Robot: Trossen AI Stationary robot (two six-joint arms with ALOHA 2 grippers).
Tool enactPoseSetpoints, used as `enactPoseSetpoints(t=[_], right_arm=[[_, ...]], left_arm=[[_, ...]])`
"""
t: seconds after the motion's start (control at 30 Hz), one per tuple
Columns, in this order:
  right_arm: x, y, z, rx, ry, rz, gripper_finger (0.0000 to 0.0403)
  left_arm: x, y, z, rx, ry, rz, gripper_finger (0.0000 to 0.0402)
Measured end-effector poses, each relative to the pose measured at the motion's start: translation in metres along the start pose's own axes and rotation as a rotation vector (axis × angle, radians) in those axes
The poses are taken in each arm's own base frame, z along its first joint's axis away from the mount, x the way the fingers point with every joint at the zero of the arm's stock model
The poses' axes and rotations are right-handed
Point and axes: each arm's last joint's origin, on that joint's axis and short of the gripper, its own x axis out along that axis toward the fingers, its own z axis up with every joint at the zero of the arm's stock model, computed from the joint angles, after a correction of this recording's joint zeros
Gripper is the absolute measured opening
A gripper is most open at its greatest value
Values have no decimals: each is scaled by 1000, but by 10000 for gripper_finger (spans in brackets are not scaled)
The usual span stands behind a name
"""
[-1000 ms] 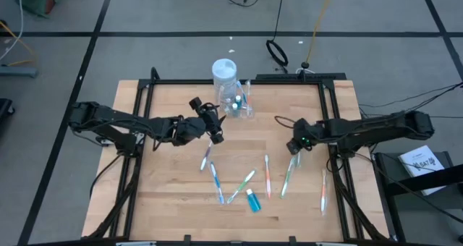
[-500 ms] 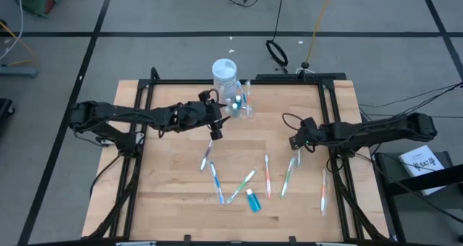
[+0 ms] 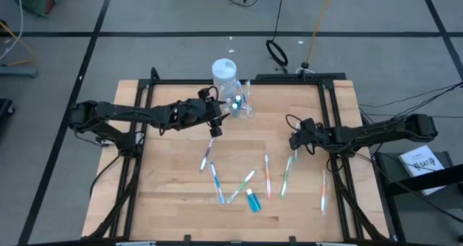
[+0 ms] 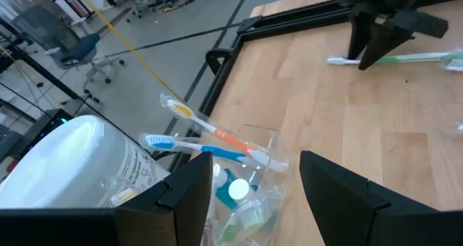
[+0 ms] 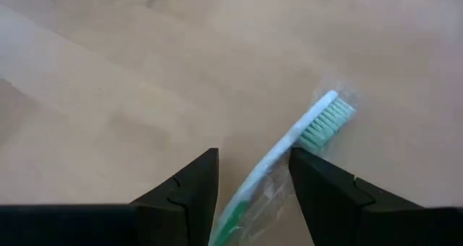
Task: Pick & Place toothbrushing station
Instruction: Put the green toothbrush into the transparent organizer
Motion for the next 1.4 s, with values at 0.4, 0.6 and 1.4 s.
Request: enactPoseSetpoints(t=[0.4,0.6,1.4], right_arm=[[6,-1,1,-192,-120,26,75],[9,-5,-4,-229,-131,42,11],[-27,48,60,-120,-880,509,8]], left_arm=[[0,0,0,0,1,0,214],[0,0,0,0,1,-1,214],[-3,-5,2,102,26,110,214]])
